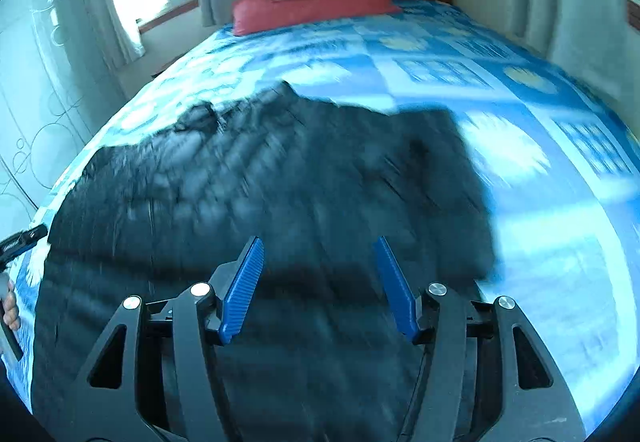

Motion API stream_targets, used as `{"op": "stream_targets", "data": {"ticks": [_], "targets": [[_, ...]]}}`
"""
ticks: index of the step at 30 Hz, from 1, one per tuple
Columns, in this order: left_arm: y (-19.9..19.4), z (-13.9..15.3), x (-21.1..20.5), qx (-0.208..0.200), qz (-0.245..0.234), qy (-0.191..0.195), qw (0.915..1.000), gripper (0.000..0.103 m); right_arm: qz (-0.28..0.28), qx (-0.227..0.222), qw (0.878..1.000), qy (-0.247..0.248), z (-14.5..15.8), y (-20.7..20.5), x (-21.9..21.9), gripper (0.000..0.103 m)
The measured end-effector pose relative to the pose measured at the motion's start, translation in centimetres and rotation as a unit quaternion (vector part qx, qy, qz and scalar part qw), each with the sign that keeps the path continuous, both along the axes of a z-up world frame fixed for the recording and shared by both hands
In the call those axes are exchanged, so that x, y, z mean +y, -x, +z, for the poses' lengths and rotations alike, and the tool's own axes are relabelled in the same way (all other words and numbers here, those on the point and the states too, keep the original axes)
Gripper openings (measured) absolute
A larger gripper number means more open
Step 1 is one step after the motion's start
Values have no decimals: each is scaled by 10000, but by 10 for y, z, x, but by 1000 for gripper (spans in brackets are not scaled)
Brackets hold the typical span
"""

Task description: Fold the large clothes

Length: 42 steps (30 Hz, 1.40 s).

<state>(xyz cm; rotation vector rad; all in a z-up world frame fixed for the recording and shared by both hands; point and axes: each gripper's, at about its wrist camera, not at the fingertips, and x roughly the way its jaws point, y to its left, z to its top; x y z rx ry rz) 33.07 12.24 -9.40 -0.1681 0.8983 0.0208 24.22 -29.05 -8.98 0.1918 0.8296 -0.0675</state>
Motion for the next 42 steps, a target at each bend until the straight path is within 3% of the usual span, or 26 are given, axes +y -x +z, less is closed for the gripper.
{"op": "stream_targets", "data": {"ticks": [5, 8, 14, 19, 30, 34, 36, 40, 42], "targets": [[85, -10, 4, 300, -288, 292, 9987, 73, -342, 284, 9990, 82, -5, 89, -20, 64], [132, -15, 9, 458, -356, 578, 9966, 73, -536, 508, 9972, -124, -16, 149, -30, 64], [201, -26, 15, 728, -435, 920, 9921, 73, -735, 811, 9936, -289, -38, 223, -31, 65], [234, -37, 15, 862, -544, 1067, 9891, 73, -698, 978, 9913, -544, -55, 259, -26, 65], [277, -41, 8, 824, -892, 1569, 9801, 72, -333, 918, 9928, -700, -49, 306, 3, 63], [285, -42, 12, 755, -825, 1597, 9808, 52, -297, 825, 9919, -922, -49, 317, 4, 46], [283, -42, 14, 752, -776, 1683, 9798, 44, -265, 813, 9924, -886, -48, 317, 8, 42], [286, -39, 15, 676, -761, 1682, 9805, 27, -194, 637, 9936, -911, -42, 318, 12, 19], [289, -38, 17, 619, -743, 1728, 9802, 23, -204, 540, 9939, -938, -39, 322, 13, 16]]}}
